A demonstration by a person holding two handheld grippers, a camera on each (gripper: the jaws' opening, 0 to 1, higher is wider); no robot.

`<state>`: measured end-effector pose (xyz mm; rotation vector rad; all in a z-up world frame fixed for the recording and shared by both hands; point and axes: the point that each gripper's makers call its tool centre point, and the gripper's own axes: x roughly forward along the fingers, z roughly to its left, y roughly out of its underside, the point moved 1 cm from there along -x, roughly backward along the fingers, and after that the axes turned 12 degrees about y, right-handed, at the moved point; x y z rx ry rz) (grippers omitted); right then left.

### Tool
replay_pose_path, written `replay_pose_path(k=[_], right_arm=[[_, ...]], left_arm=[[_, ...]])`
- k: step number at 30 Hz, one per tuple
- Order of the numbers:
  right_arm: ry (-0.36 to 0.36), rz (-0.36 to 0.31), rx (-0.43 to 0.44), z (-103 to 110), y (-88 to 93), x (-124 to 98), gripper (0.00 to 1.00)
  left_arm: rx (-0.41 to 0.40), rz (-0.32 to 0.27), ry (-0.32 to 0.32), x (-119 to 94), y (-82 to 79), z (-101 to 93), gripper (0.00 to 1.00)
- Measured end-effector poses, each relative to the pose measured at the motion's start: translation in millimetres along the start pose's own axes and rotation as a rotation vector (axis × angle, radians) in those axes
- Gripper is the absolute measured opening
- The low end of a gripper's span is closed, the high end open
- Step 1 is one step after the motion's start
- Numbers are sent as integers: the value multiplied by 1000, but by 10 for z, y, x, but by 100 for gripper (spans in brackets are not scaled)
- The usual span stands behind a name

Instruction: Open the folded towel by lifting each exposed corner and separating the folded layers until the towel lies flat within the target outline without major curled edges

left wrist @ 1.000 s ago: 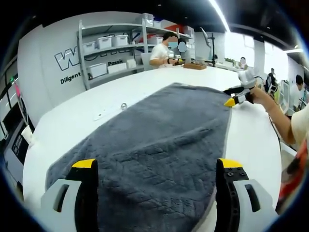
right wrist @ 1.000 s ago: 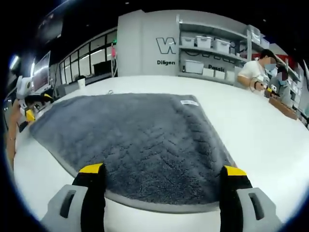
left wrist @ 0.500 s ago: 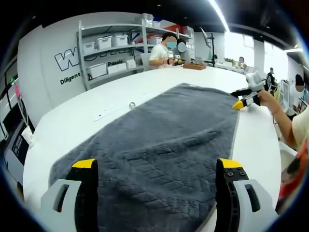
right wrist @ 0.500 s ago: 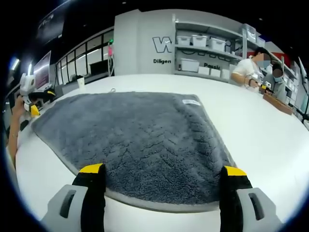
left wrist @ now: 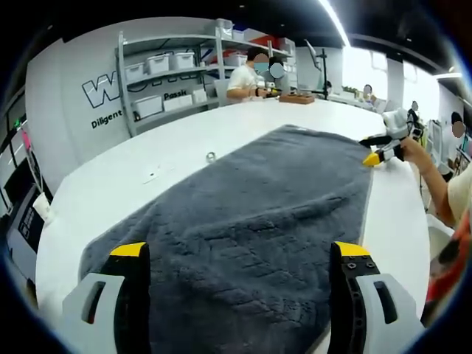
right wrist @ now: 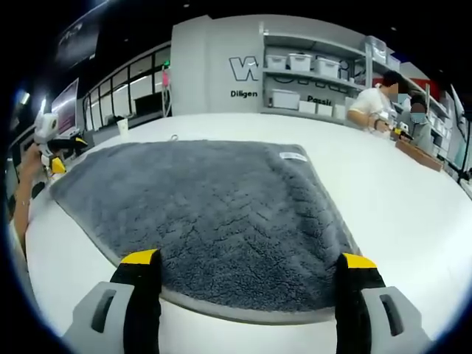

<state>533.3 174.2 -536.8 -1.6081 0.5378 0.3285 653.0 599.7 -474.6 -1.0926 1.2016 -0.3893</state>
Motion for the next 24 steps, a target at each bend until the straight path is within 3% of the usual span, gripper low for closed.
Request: replay_pose_path(k=[24], right_arm=[[18, 27, 7, -339, 128, -132, 99]], left_arm=[[-1, 5, -2, -5, 30, -14, 99]])
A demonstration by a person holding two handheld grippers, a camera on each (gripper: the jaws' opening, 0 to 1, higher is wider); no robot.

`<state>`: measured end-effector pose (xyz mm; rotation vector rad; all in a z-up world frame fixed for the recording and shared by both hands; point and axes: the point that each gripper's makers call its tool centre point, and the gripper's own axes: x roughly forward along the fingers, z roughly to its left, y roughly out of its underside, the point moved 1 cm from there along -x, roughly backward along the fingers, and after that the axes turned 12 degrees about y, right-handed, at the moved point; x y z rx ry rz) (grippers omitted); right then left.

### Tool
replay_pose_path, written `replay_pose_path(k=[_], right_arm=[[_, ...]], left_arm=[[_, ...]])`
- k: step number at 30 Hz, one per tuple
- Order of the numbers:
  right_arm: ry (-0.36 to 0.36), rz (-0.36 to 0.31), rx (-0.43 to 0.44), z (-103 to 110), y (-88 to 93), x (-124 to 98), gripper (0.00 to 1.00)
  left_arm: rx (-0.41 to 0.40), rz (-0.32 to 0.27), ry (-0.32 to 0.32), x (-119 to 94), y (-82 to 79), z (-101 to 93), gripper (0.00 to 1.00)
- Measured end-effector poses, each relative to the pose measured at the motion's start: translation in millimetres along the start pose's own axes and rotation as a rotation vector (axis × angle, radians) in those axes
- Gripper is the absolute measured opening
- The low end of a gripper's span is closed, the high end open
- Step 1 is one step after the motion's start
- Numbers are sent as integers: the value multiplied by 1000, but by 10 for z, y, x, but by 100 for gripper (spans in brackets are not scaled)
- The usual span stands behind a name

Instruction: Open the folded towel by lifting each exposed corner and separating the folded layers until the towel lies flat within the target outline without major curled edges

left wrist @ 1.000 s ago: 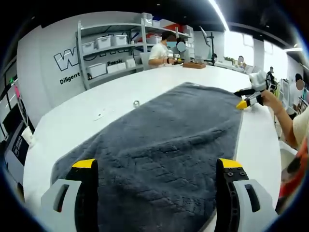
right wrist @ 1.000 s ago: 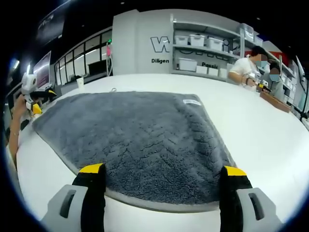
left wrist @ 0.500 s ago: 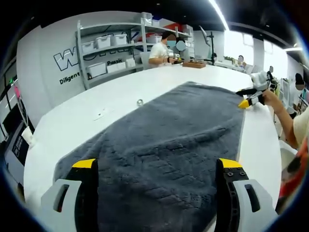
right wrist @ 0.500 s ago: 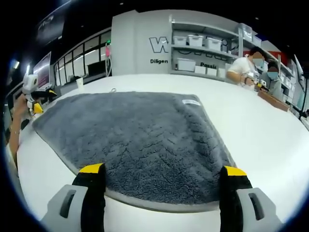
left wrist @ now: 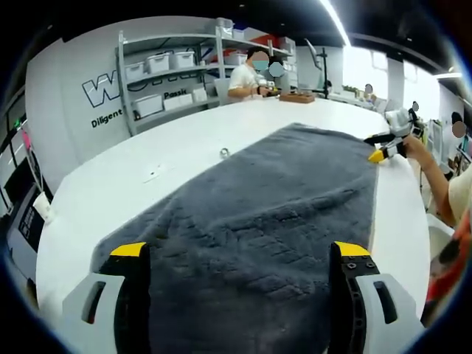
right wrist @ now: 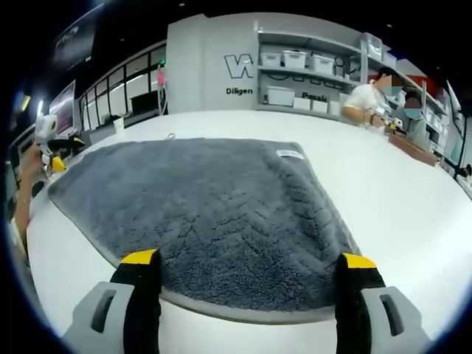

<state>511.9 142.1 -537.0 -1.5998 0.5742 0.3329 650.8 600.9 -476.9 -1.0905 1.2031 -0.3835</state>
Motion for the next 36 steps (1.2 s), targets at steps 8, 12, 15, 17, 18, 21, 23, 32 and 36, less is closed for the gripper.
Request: replay_pose_path(k=[8, 12, 15, 17, 18, 21, 23, 32, 36], right_arm=[[21, 21, 9, -209, 53, -39, 99], [26, 39, 9, -239, 61, -51, 99], [24, 99, -5, -228, 74, -74, 99], [40, 121, -33, -247, 40, -100, 99], [61, 121, -52, -274, -11, -116, 99], [98, 96, -68, -303, -189, -163, 99], [97, 63, -54, -281, -344, -174, 99], [37, -51, -91, 143, -1039, 11, 99], [-31, -66, -129, 464, -1189, 192, 99]], left_arm=[[-3, 2, -1, 1, 4, 4, 99], [-5, 2, 0, 3, 5, 11, 99], [-5, 3, 0, 6, 1, 18, 99], [-4, 3, 1, 9, 0, 14, 99], [-5, 3, 1, 9, 1, 17, 99], [-6, 6, -2, 7, 6, 27, 99], [-7, 7, -3, 9, 9, 31, 99], [-10, 15, 1, 46, 20, 35, 99], [-15, 32, 3, 70, 57, 57, 98]])
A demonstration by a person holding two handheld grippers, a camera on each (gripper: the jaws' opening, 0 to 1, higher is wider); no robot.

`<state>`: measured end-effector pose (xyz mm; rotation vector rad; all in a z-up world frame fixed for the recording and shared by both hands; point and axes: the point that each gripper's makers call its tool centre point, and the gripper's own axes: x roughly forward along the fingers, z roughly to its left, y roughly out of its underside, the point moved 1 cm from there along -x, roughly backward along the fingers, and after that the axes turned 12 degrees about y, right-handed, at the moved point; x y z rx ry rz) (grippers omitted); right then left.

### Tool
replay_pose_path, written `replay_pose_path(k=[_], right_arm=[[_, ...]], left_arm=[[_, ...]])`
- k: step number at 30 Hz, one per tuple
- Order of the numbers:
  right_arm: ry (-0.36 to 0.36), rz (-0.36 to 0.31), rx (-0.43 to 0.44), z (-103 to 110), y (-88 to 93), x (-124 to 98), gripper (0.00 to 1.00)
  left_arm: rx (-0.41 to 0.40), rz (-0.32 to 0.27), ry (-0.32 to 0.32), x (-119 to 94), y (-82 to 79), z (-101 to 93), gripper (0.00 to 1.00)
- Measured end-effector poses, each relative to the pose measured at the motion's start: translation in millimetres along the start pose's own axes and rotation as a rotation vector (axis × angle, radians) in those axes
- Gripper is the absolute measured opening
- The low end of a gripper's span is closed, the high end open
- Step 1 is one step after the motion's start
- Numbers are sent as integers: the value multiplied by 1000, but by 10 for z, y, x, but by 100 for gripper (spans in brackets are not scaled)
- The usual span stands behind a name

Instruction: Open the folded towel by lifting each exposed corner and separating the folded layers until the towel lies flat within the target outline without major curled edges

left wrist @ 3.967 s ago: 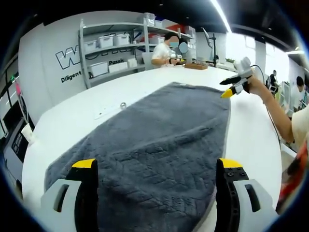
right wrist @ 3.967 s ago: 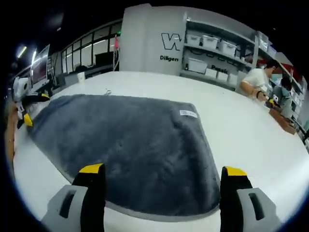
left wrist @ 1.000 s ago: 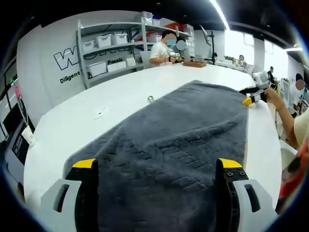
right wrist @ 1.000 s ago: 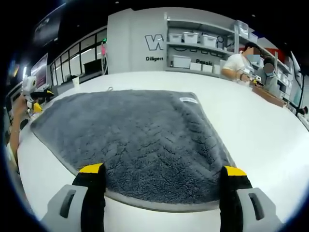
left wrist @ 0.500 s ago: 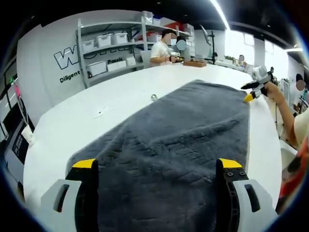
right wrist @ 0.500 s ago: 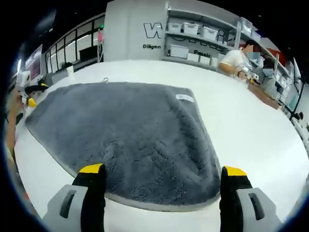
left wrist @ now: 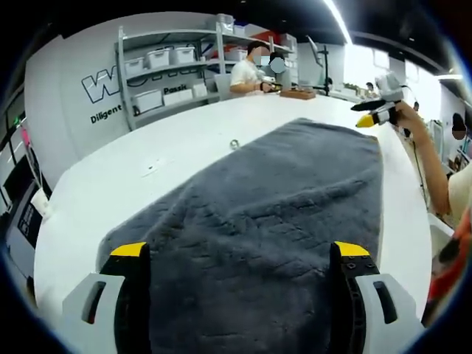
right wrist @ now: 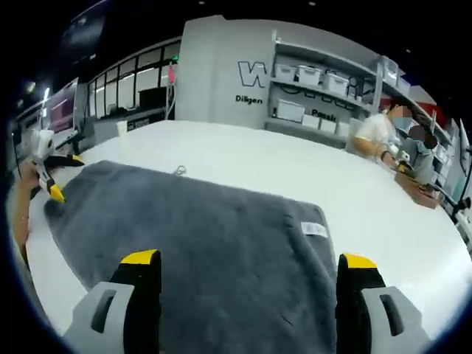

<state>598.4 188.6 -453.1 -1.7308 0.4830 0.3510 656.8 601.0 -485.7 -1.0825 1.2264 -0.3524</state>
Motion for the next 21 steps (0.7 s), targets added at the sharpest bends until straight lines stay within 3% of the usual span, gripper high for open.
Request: replay_pose_path(k=[4, 10, 21], right_arm=[[-77, -40, -5, 272, -134, 215, 99], [-113, -66, -11, 429, -186, 475, 99], [-131, -45, -25, 474, -27, 468, 99]], left_arm=[[-7, 6, -10, -18, 24, 42, 98], [-23, 14, -20, -11, 56, 81, 98], [-41, 17, -58, -62, 88, 193, 98]])
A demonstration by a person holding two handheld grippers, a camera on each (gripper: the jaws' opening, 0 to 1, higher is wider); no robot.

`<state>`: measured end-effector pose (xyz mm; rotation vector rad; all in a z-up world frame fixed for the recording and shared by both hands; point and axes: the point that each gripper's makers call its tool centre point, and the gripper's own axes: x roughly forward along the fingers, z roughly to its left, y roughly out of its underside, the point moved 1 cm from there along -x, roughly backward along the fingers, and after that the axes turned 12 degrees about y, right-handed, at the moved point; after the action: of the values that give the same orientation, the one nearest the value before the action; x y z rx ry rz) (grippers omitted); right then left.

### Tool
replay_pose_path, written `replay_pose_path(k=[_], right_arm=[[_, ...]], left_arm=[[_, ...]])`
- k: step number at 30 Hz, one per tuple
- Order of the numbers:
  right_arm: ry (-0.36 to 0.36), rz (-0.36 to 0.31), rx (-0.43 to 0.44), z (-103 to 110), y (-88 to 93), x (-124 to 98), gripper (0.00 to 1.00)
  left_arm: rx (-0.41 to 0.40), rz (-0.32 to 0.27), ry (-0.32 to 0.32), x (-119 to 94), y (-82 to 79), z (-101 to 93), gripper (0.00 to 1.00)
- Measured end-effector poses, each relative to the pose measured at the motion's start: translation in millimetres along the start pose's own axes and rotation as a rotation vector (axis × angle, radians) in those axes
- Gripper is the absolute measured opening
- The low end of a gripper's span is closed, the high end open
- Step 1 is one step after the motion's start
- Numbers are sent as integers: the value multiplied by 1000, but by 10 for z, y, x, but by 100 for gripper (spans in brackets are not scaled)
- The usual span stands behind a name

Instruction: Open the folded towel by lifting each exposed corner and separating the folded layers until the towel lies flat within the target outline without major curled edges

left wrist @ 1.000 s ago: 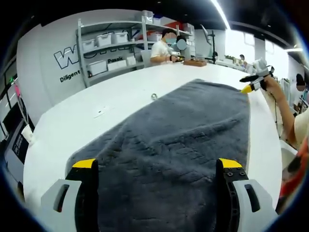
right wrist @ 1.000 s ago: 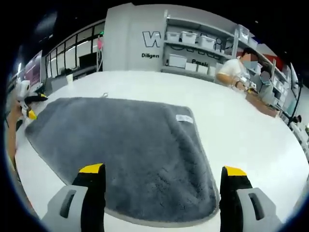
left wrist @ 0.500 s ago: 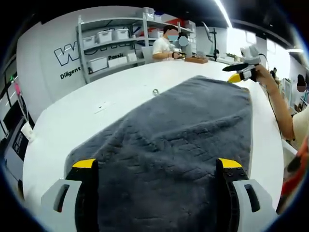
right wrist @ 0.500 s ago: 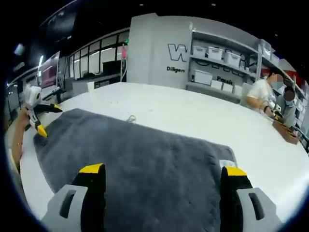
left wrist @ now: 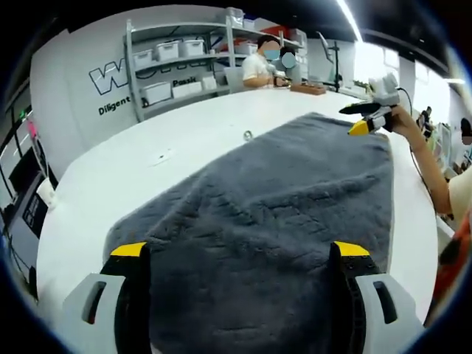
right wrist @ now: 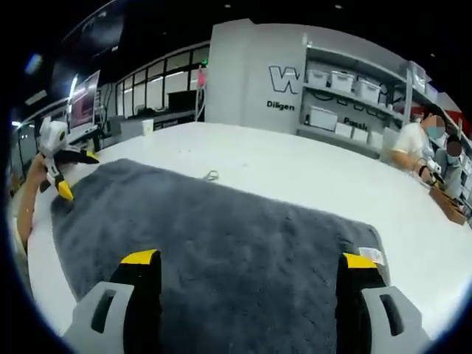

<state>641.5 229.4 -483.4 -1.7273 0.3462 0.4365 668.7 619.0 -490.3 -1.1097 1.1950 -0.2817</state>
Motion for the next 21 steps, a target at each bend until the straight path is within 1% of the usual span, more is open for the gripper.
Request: replay_pose_path(k=[9, 12, 13, 15, 17, 20, 21], right_arm=[[-17, 27, 10, -24, 145, 17, 99], [-12, 26, 14, -40, 157, 24, 99], [-17, 36, 16, -33, 168, 26, 99], [-21, 35, 18, -14, 177, 18, 99], [-35, 31, 26, 19, 174, 13, 99], [-42, 34, 22, 48, 187, 2, 99], [-43, 34, 24, 47, 187, -1, 99]], left_arm=[[-45, -43, -75, -176, -9, 227, 97], [-53, -59, -105, -236, -25, 304, 96], [-68, -69, -114, -260, -20, 338, 96], [-87, -78, -123, -281, -13, 370, 95], [-110, -92, -149, -332, 6, 471, 94], [-120, -96, -241, -435, 10, 665, 91], [-123, -103, -253, -465, -17, 719, 91]])
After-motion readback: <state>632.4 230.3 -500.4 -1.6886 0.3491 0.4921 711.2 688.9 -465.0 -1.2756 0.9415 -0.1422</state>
